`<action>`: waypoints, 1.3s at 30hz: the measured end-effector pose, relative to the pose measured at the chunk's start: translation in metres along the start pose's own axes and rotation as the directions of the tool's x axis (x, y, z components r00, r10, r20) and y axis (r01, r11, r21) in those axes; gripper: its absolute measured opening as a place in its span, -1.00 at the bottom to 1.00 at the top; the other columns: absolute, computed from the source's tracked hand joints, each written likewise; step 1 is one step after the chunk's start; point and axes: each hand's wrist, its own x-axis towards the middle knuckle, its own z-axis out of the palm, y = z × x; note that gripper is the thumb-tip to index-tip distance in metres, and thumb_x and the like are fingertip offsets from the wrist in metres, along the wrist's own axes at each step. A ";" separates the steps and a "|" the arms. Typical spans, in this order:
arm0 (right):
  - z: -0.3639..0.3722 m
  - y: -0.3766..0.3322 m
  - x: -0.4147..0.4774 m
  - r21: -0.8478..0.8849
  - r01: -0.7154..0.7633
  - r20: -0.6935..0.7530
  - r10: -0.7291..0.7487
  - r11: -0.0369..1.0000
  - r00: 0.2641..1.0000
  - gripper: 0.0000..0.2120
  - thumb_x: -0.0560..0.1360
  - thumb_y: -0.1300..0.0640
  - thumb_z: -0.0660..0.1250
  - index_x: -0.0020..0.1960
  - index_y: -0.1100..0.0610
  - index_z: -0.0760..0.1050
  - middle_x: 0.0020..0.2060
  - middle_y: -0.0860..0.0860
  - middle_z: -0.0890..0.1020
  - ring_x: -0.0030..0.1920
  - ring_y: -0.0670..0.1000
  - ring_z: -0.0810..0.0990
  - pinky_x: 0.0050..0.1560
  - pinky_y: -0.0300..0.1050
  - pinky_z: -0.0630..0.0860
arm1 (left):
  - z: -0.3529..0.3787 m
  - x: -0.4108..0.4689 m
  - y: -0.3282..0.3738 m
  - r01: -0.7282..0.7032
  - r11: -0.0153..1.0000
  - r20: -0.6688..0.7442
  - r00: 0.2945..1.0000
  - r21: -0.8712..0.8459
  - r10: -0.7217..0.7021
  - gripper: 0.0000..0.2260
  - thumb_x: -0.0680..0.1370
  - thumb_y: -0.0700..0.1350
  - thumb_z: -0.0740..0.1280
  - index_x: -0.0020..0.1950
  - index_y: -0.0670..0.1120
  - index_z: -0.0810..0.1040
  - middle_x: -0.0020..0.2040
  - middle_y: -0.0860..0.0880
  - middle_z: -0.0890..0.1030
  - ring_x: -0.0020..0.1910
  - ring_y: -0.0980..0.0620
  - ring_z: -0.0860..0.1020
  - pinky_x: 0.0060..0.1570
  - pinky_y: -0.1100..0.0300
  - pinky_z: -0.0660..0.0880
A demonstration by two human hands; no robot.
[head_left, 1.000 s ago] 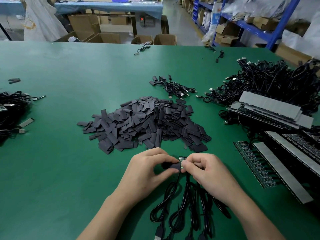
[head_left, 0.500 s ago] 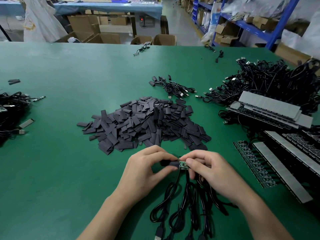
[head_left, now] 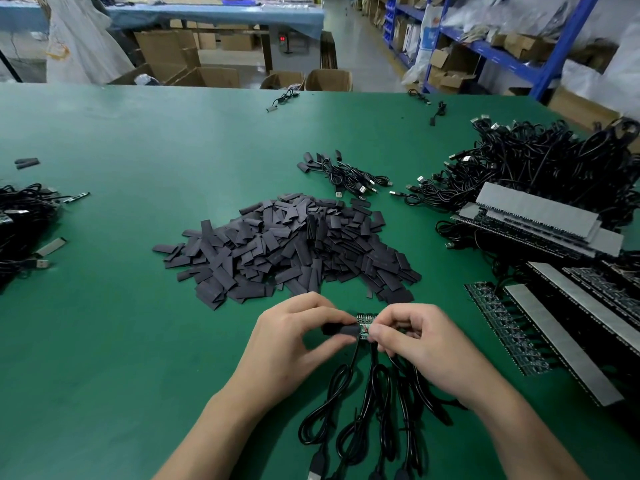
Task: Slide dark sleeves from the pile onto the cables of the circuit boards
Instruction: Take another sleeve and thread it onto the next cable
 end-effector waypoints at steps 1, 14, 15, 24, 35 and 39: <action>0.001 0.000 0.000 0.004 -0.001 0.007 0.001 1.000 1.000 -0.65 0.42 -0.28 0.36 -0.13 0.01 0.66 -0.31 0.01 0.66 -0.29 -0.09 0.54 -0.14 0.05 0.50 | 0.000 0.000 0.000 -0.008 1.000 0.004 1.000 0.002 0.008 -0.82 0.53 0.08 0.49 0.08 0.07 0.73 -0.03 0.20 0.62 -0.06 0.20 0.63 -0.05 0.20 0.59; 0.000 -0.001 -0.001 -0.072 0.011 0.009 -0.011 0.997 1.000 -0.69 0.42 -0.30 0.31 -0.12 -0.11 0.67 -0.34 -0.10 0.66 -0.31 0.00 0.55 -0.18 0.05 0.52 | -0.001 0.000 0.000 -0.026 0.999 -0.026 0.999 0.025 0.027 -0.82 0.55 0.09 0.47 0.09 0.06 0.72 -0.02 0.18 0.62 -0.06 0.19 0.63 -0.05 0.16 0.59; 0.000 -0.001 -0.001 -0.064 0.010 0.014 -0.009 0.998 1.000 -0.69 0.42 -0.30 0.31 -0.12 -0.10 0.67 -0.36 -0.11 0.63 -0.33 -0.07 0.52 -0.21 -0.02 0.48 | -0.001 0.000 0.000 -0.034 0.999 -0.023 0.999 0.021 0.035 -0.82 0.55 0.09 0.47 0.09 0.05 0.72 -0.02 0.18 0.62 -0.06 0.19 0.63 -0.05 0.16 0.59; 0.003 -0.003 -0.001 -0.036 0.007 0.030 -0.006 0.999 1.000 -0.70 0.43 -0.28 0.31 -0.13 -0.10 0.67 -0.36 -0.14 0.60 -0.33 -0.17 0.49 -0.23 -0.21 0.41 | -0.001 0.000 0.001 -0.081 0.996 -0.008 0.997 0.023 0.081 -0.80 0.56 0.08 0.47 0.08 0.00 0.73 -0.02 0.14 0.64 -0.06 0.20 0.63 -0.06 0.17 0.61; 0.005 -0.001 -0.001 -0.122 0.013 -0.006 -0.013 0.992 1.000 -0.86 0.53 -0.12 0.41 -0.13 -0.08 0.65 -0.25 -0.07 0.67 -0.25 -0.11 0.59 -0.13 -0.14 0.52 | -0.001 0.000 0.001 -0.090 0.996 -0.029 0.995 0.015 0.091 -0.82 0.55 0.04 0.49 0.06 -0.02 0.74 -0.05 0.13 0.66 -0.08 0.21 0.63 -0.06 0.17 0.61; 0.006 -0.003 -0.001 -0.044 -0.002 0.035 0.004 0.999 0.999 -0.68 0.43 -0.27 0.33 -0.10 -0.05 0.66 -0.22 -0.03 0.69 -0.20 -0.04 0.62 -0.05 -0.07 0.55 | 0.001 0.002 0.000 -0.163 0.982 -0.025 0.986 0.096 0.166 -0.84 0.55 0.03 0.51 0.05 -0.02 0.73 -0.06 0.12 0.66 -0.10 0.19 0.62 -0.09 0.18 0.59</action>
